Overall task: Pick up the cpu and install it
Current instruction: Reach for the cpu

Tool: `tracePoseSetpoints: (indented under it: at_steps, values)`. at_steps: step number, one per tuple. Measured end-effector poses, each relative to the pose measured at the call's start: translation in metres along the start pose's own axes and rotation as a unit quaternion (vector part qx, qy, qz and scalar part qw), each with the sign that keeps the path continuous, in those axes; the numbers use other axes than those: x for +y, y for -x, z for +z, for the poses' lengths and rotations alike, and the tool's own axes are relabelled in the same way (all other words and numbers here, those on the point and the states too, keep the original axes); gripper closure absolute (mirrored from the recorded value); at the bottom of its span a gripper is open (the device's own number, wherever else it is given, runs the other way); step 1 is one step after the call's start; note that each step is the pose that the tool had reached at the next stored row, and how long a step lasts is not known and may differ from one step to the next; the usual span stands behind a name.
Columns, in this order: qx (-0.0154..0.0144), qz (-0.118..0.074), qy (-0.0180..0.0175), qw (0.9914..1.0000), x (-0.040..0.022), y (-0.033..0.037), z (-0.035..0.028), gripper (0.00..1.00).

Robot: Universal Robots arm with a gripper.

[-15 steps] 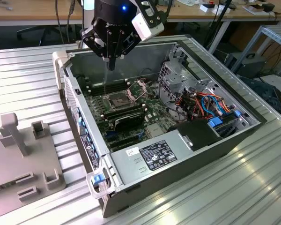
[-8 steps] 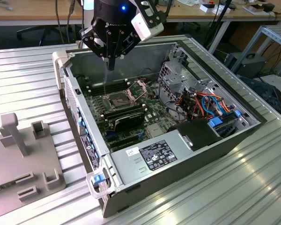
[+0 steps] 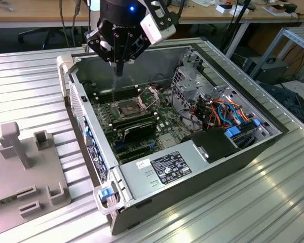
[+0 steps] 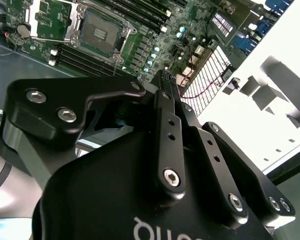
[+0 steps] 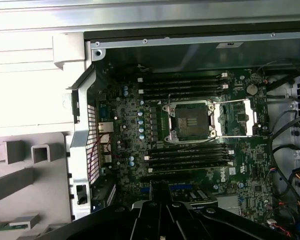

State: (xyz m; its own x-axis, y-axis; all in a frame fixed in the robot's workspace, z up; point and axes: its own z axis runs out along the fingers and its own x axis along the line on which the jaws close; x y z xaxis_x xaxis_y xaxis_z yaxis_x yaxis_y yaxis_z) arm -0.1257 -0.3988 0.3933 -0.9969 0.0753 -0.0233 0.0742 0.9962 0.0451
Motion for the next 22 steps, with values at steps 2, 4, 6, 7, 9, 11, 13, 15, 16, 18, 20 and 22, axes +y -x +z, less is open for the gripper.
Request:
tracePoseSetpoints:
  at_steps: [2, 4, 6, 7, 9, 11, 13, 15, 16, 18, 20, 22]
  values:
    - [0.0000, 0.000, 0.0000, 1.00000, 0.0000, -0.0006, 0.0000, 0.89]
    - [0.0000, 0.000, 0.0000, 1.00000, -0.0001, -0.0012, 0.0000, 0.89]
    - [0.0000, 0.000, 0.0000, 1.00000, -0.0001, -0.0020, -0.0001, 0.89]
    - [0.0000, 0.000, 0.0000, 1.00000, -0.0002, -0.0025, 0.0000, 0.89]
    - [0.0000, 0.000, 0.0000, 1.00000, -0.0003, -0.0035, -0.0001, 0.89]
    - [0.0000, 0.000, 0.0000, 1.00000, -0.0003, -0.0045, -0.0001, 0.89]
    - [0.0000, 0.000, 0.0000, 1.00000, -0.0004, -0.0051, -0.0001, 0.89]
    - [0.0000, 0.000, 0.0000, 1.00000, -0.0004, -0.0052, -0.0001, 0.89]
    - [0.0000, 0.000, 0.0000, 1.00000, -0.0004, -0.0052, -0.0001, 0.89]
    - [0.0000, 0.000, 0.0000, 1.00000, -0.0004, -0.0054, -0.0001, 0.89]
    - [0.0000, 0.000, 0.0000, 1.00000, -0.0004, -0.0061, -0.0002, 0.89]
    - [0.0000, 0.000, 0.0000, 1.00000, -0.0006, -0.0073, -0.0002, 0.89]
